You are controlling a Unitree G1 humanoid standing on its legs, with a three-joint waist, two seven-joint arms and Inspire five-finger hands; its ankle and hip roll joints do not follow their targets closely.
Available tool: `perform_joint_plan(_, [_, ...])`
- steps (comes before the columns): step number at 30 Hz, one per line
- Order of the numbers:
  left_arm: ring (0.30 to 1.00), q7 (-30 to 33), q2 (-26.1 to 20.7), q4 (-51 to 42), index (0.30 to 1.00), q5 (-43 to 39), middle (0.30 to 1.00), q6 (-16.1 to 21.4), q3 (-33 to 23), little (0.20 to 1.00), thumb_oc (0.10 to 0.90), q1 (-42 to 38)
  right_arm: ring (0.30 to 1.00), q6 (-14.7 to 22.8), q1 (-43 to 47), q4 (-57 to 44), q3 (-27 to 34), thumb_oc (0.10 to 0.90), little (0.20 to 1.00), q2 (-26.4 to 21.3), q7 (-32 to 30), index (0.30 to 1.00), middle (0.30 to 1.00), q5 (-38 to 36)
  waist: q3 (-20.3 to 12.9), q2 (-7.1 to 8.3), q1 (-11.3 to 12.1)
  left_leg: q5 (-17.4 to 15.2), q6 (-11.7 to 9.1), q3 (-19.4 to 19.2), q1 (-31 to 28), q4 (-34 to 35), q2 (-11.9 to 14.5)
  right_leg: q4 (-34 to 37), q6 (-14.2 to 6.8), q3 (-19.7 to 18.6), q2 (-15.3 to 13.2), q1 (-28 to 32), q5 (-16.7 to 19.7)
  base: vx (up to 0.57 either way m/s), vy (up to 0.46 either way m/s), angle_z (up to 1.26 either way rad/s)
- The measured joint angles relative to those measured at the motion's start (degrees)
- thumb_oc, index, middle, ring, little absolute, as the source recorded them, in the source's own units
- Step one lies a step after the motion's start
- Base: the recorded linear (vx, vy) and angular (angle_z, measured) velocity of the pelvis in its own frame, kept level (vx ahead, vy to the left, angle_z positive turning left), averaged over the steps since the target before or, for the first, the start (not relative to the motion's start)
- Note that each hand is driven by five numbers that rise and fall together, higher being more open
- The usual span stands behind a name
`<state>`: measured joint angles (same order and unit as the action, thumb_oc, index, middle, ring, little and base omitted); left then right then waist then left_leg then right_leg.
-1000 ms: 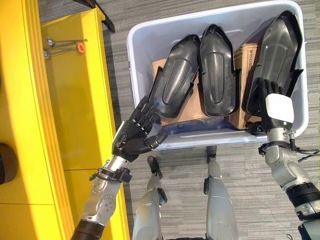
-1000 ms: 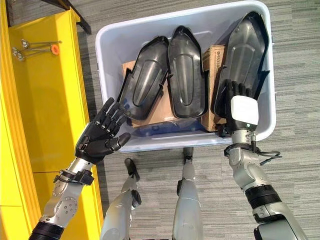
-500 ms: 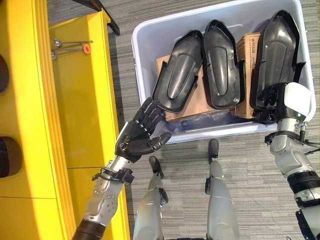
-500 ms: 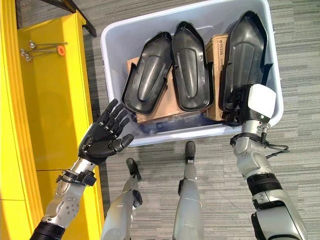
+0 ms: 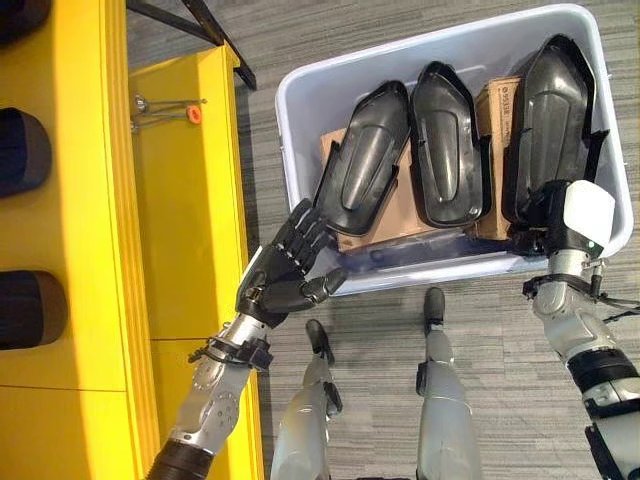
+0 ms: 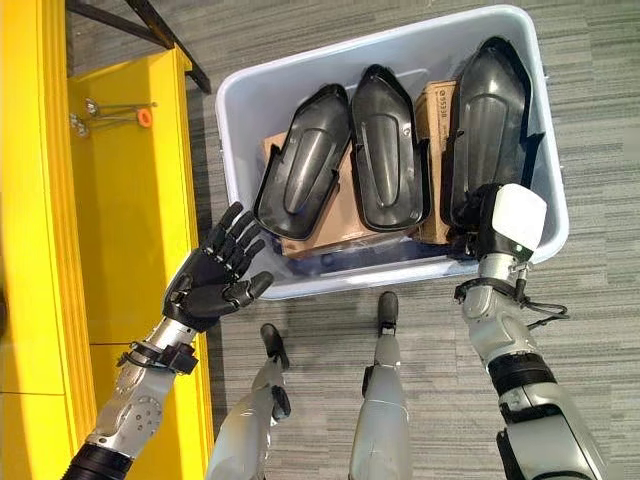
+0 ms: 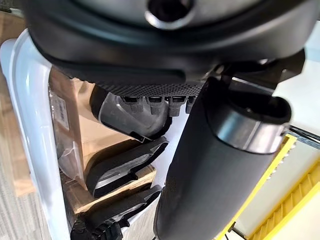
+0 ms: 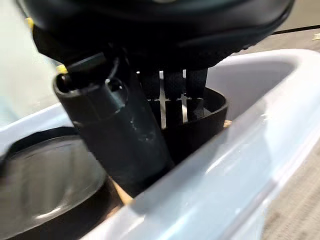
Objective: Move parts from the plastic box to the shelf.
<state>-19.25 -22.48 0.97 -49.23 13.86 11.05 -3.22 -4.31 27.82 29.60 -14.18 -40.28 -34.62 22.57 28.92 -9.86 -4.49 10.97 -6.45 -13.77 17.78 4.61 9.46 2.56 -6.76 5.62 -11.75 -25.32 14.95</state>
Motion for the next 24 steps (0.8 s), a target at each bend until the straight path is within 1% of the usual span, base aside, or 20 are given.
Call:
perform_joint_plan(1, [1.0,-0.18,0.65,-0.08,1.0,0.02,1.0,0.0,-0.43,1.0,0.9,0.43,0.3,-0.37,-3.01,-3.44,1.02,0.4,0.3,0.35,0.4,0.3,0.3,1.29,0.06,-0.26,-0.07,-0.15,-0.01,0.0,-0.33,-0.01,0.07,0.76,0.04,0.04,0.12,0.69,0.27,0.06,0.044,-0.04])
perform_joint_plan(2, [1.0,-0.25,1.14,-0.52,1.0,0.04,1.0,0.0,-1.11,1.0,0.9,2.09,0.3,-0.08,-6.74,-8.16,1.35,0.4,0.3,1.61,1.13,0.3,0.3,1.98,0.07,-0.26,-0.16,-0.32,-0.15,-0.12,-1.84,0.0,0.32,2.27,0.31,0.2,0.5,2.9,1.01,0.07,0.039,-0.08])
perform_joint_plan(4, [1.0,-0.35,1.25,-1.63,1.0,0.13,1.0,0.47,-2.08,1.0,0.9,3.16,0.3,0.99,-11.97,-11.96,1.38,0.4,0.3,4.87,2.15,0.3,0.3,2.09,0.1,-0.18,-0.78,-1.2,-0.85,-0.14,-4.88,-0.01,0.7,2.29,0.23,0.33,0.89,5.95,0.45,0.09,0.052,-0.05])
perform_joint_plan(5, [1.0,-0.47,1.28,-2.27,1.0,0.06,1.0,1.22,-3.39,1.0,0.9,4.36,0.3,1.48,-16.73,-19.08,1.04,0.4,0.3,6.27,2.32,0.3,0.3,2.39,0.27,0.35,-1.28,-1.79,-0.97,-0.37,-6.9,-0.01,0.9,2.29,0.15,0.39,1.03,7.87,0.12,0.12,0.05,-0.09])
perform_joint_plan(6, [1.0,-1.22,1.25,-2.55,1.0,0.05,1.0,1.48,-5.85,1.0,0.9,5.11,0.3,3.26,-21.07,-26.4,0.75,0.4,0.3,6.69,2.32,0.3,0.3,3.3,0.62,1.7,-1.81,-2.39,-1.22,-1.16,-9.43,-0.01,1.17,2.29,-0.01,0.08,1.28,10.09,-0.25,0.19,0.042,-0.17])
perform_joint_plan(7, [1.0,-1.44,1.23,-2.86,1.0,-0.03,1.0,1.59,-7.46,1.0,0.9,5.51,0.3,4.31,-23.6,-30.81,1.3,0.4,0.3,6.61,2.5,0.3,0.3,3.8,0.73,3.27,-2.13,-2.96,-1.43,-1.54,-11.7,0.0,1.52,2.31,-0.02,-0.1,1.62,12.18,-0.88,0.19,0.023,-0.12])
perform_joint_plan(8, [1.0,-1.5,1.57,-3.55,1.0,-0.11,1.0,1.62,-8.37,1.0,0.9,6.19,0.3,4.9,-26.34,-35.01,3.23,0.4,0.3,6.78,3.56,0.3,0.3,4.08,0.92,4.11,-1.91,-3.63,-1.29,-1.52,-13.41,0.02,1.75,2.35,-0.06,-0.21,1.87,14.07,-1.44,0.15,0.01,-0.12])
perform_joint_plan(9, [1.0,-1.7,1.37,-4.73,1.0,-0.2,1.0,2.0,-9.37,1.0,0.9,7.62,0.3,6.32,-27.29,-36.62,4.02,0.4,0.3,6.92,3.55,0.3,0.3,4.45,0.18,5.53,-2.06,-4.11,-1.25,-1.73,-14.62,0.21,1.99,2.4,-0.42,-0.37,2.08,14.79,-2.19,0.08,0.017,-0.12])
perform_joint_plan(10, [1.0,-2.21,0.74,-5.57,1.0,-0.72,1.0,2.8,-9.99,1.0,0.9,8.61,0.3,8.06,-27.33,-36.77,4.38,0.4,0.3,6.78,3.6,0.3,0.3,4.48,-0.68,6.95,-2.35,-4.28,-1.41,-1.85,-15.16,0.21,2.21,2.4,-0.29,-0.48,2.3,15.27,-2.38,0.06,0.009,-0.08])
perform_joint_plan(12, [1.0,-3.38,0.49,-6.2,1.0,-1.66,1.0,2.79,-10.4,1.0,0.9,8.71,0.3,8.93,-27.35,-36.71,5.49,0.4,0.3,6.74,3.6,0.3,0.3,4.49,-1.56,8.54,-2.47,-4.26,-1.39,-1.62,-15.22,0.18,2.25,2.39,-0.33,-0.37,2.32,15.71,-2.48,0.11,0.006,0.08])
perform_joint_plan(14, [1.0,-3.68,0.81,-6.35,1.0,-1.99,1.0,2.41,-10.37,1.0,0.9,8.76,0.3,9.17,-27.38,-36.86,7.32,0.4,0.3,7.6,3.94,0.3,0.3,4.48,-1.83,8.91,-1.87,-4.48,-1.36,-1.66,-16.53,0.0,2.25,2.37,-0.12,-0.37,2.34,17.05,-2.34,0.13,0.004,0.03])
perform_joint_plan(17, [1.0,-3.81,0.94,-7.04,1.0,-2.25,1.0,2.11,-10.67,1.0,0.9,10.79,0.3,9.27,-28.17,-38.18,9.75,0.4,0.3,8.38,4.36,0.3,0.3,4.46,-3.34,8.51,-1.6,-5.06,-1.44,-1.66,-17.96,-0.01,2.3,2.37,-0.06,-0.32,2.37,18.61,-2.86,0.13,0.007,0.01])
perform_joint_plan(22, [1.0,-4.36,1.42,-7.14,1.0,-2.32,1.0,0.68,-11.17,1.0,0.9,13.61,0.3,9.53,-31.88,-38.98,11.35,0.4,0.3,8.41,4.89,0.3,0.3,4.92,-7.87,8.52,-1.4,-6.02,-1.8,-1.76,-20.9,0.0,2.37,2.37,-0.36,-0.2,2.42,21.43,-3.89,0.14,0.001,0.0])
perform_joint_plan(24, [1.0,-5.36,1.42,-7.15,1.0,-2.32,1.0,-0.08,-11.61,1.0,0.9,14.57,0.3,9.88,-34.11,-40.98,12.64,0.4,0.3,8.49,5.09,0.3,0.3,5.7,-9.62,8.52,-1.38,-6.47,-1.87,-1.88,-21.83,0.0,2.35,2.38,-0.54,-0.28,2.39,22.29,-4.25,0.07,0.008,-0.02])
